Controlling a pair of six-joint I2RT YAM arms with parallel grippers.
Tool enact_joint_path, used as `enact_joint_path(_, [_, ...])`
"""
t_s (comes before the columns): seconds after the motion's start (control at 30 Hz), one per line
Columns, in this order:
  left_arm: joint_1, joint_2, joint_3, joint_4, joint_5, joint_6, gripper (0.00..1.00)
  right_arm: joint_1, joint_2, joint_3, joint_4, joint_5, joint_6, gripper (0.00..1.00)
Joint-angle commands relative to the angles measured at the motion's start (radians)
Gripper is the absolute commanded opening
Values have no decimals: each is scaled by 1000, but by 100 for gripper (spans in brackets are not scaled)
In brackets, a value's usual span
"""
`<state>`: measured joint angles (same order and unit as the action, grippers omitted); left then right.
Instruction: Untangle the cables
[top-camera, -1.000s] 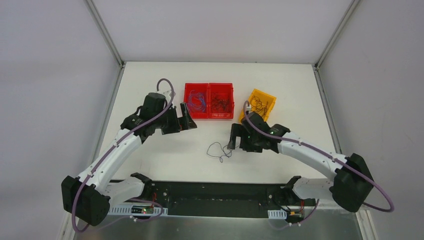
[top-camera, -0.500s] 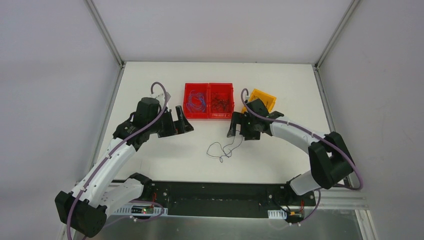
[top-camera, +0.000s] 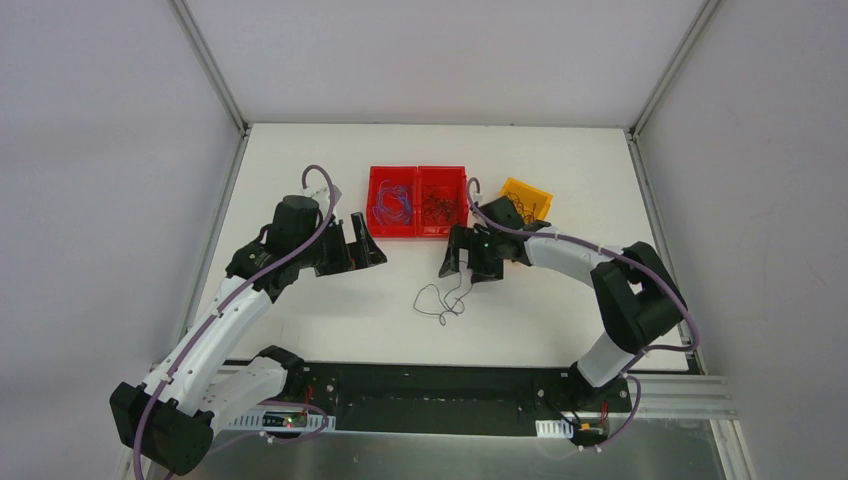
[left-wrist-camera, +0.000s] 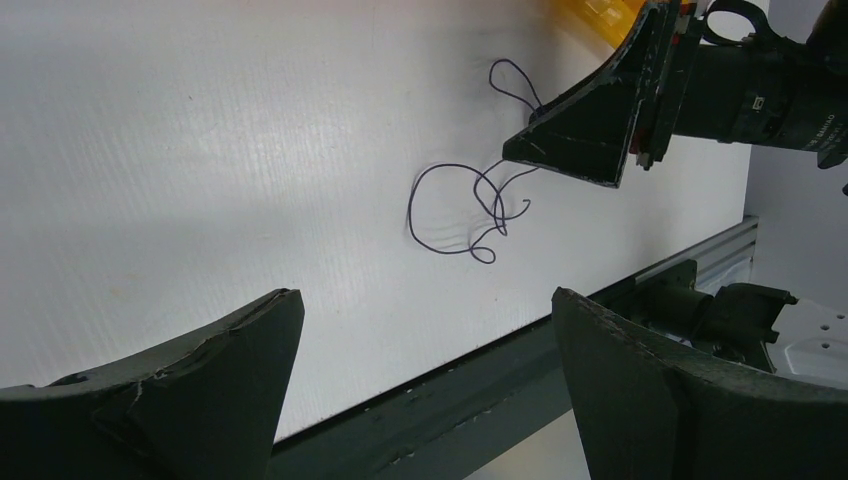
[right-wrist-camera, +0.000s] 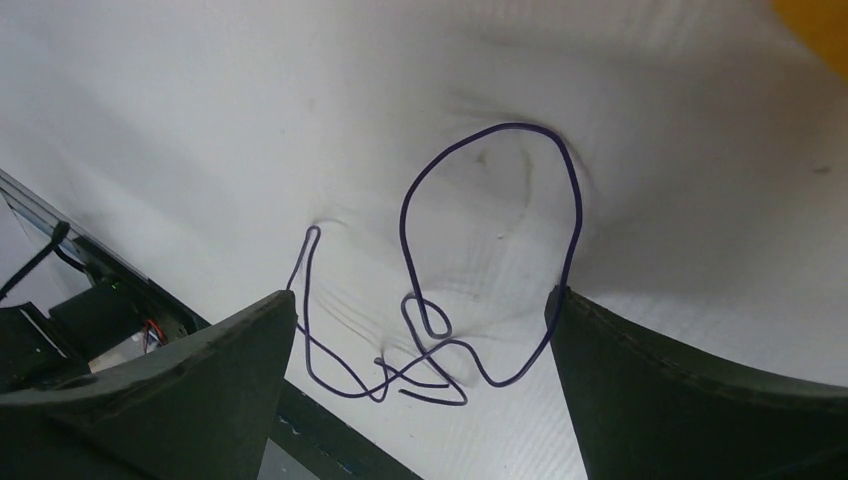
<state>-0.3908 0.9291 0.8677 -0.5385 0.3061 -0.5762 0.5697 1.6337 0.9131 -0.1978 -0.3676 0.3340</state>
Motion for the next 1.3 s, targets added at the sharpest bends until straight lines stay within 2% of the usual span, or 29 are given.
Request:
enact_joint_path(0.0, [8, -5, 9, -9, -7, 24, 99, 68, 24, 101, -55, 0, -64, 99])
enact_joint_path(0.33, [8, 11, 29, -9, 3, 24, 99, 183, 39, 171, -204, 139, -191, 99])
enact_joint_path(0.5, [8, 16, 30, -9, 2, 21, 99, 250, 29, 175, -262, 269, -244, 99])
enact_joint_path(0.7, [8, 25, 33, -9, 6, 17, 99, 268, 21, 154, -236, 254, -242, 99])
enact_joint_path(0.97, [8, 22, 30, -9, 8, 18, 99, 298, 85, 199, -262, 361, -247, 99])
enact_joint_path(1.1, [8, 25, 32, -9, 11, 19, 99, 315, 140, 244, -299, 462, -241, 99])
enact_joint_path(1.17, [9, 24, 32, -9, 9, 20, 99, 322, 162, 257, -310, 487, -239, 93])
enact_joint_path(1.27, [8, 24, 30, -9, 9, 24, 98, 331, 178, 263, -317, 520, -238, 76])
